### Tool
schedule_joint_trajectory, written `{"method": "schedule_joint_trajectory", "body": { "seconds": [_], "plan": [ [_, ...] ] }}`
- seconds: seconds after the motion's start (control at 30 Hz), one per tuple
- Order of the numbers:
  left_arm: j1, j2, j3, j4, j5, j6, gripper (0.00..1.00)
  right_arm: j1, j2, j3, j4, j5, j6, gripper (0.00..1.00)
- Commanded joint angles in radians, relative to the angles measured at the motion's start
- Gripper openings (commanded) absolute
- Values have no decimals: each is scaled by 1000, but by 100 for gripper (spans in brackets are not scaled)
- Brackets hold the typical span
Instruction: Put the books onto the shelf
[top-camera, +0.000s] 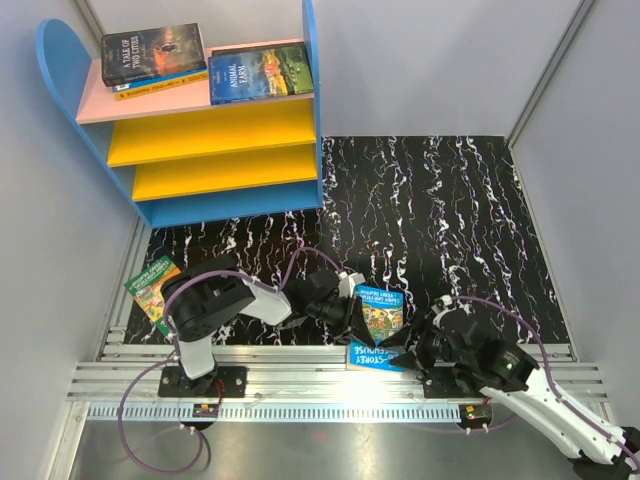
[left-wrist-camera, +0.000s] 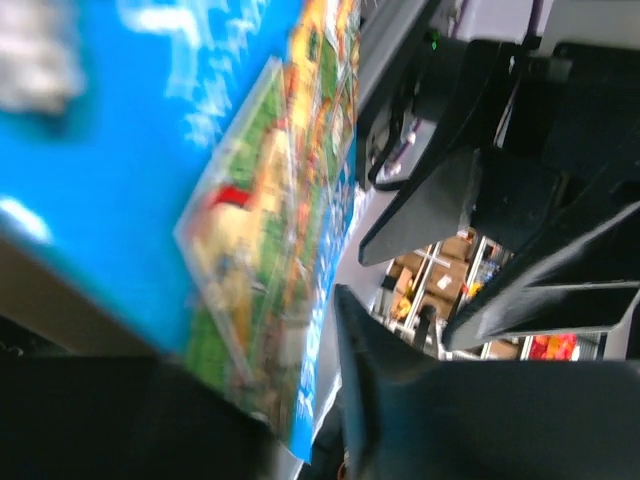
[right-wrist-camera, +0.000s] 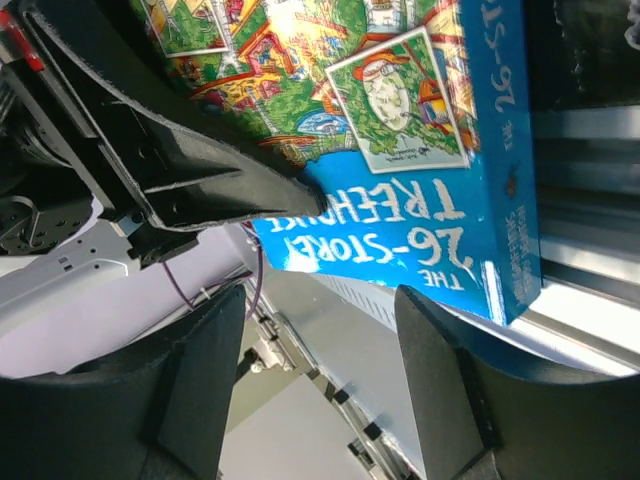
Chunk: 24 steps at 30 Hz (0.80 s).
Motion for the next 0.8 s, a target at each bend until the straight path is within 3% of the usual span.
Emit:
{"method": "schedule_joint_trajectory", "body": {
  "seconds": [0.0,0.03,0.2,0.33,0.4,0.47,0.63,0.77],
  "plan": [
    [-16,-1,43,43,-75,-5,14,2,-28,44,-162,35,3,69],
    [-16,-9,48,8,-80,4,0,2,-21,54,-171,52,-10,69],
    [-16,-75,83,-216,-109,117,0,2,-18,250,-317,214,-46,69],
    [-13,-186,75,-271,-89,179,0,2,-5,418,-481,435,-63,70],
    [-9,-216,80,-290,-80,189,0,2,21,423,-491,449,-86,71],
    [-8,-239,91,-313,-65,199,0,2,84,377,-431,379,-124,71],
    [-8,-225,98,-330,-36,205,0,2,362,173,-68,204,-132,70],
    [-8,-257,91,-284,-13,170,0,1,511,136,142,248,-150,72]
  ]
}}
